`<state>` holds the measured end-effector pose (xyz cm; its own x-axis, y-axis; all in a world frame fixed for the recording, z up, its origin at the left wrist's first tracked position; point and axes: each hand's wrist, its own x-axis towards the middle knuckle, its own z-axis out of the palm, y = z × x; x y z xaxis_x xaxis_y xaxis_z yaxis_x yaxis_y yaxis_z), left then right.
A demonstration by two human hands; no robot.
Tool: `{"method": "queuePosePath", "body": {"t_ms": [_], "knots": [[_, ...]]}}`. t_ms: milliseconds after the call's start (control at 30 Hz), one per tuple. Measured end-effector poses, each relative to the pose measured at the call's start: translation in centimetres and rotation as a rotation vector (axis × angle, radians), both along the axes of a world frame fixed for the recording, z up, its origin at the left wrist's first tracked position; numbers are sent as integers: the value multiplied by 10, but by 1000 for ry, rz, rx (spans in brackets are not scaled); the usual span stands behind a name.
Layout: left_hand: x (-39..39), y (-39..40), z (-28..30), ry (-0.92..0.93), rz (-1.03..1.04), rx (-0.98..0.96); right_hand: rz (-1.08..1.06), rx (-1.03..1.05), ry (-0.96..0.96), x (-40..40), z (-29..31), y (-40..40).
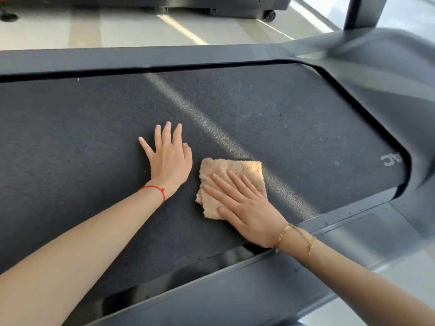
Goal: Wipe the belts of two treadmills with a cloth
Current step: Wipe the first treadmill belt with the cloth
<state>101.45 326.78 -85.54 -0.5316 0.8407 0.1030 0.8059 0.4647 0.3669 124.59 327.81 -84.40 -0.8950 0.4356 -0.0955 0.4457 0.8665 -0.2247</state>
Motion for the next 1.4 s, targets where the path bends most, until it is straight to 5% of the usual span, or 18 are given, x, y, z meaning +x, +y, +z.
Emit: {"method": "queuePosePath", "body": {"t_ms": [167,400,700,1067,1267,1400], "knots": [[6,12,-10,44,61,-41,29,-5,21,3,-4,57],[9,17,-17,95,113,-46,-240,-1,4,-55,-2,189],[9,17,-13,112,126,-56,98,-6,76,-60,-7,156],[16,17,-4,129,129,-110,-272,13,21,-89,1,239],[13,17,-9,144,138,-102,69,-14,80,-82,-8,187],[11,17,-11,144,131,-110,58,-9,100,-82,-11,216]]}}
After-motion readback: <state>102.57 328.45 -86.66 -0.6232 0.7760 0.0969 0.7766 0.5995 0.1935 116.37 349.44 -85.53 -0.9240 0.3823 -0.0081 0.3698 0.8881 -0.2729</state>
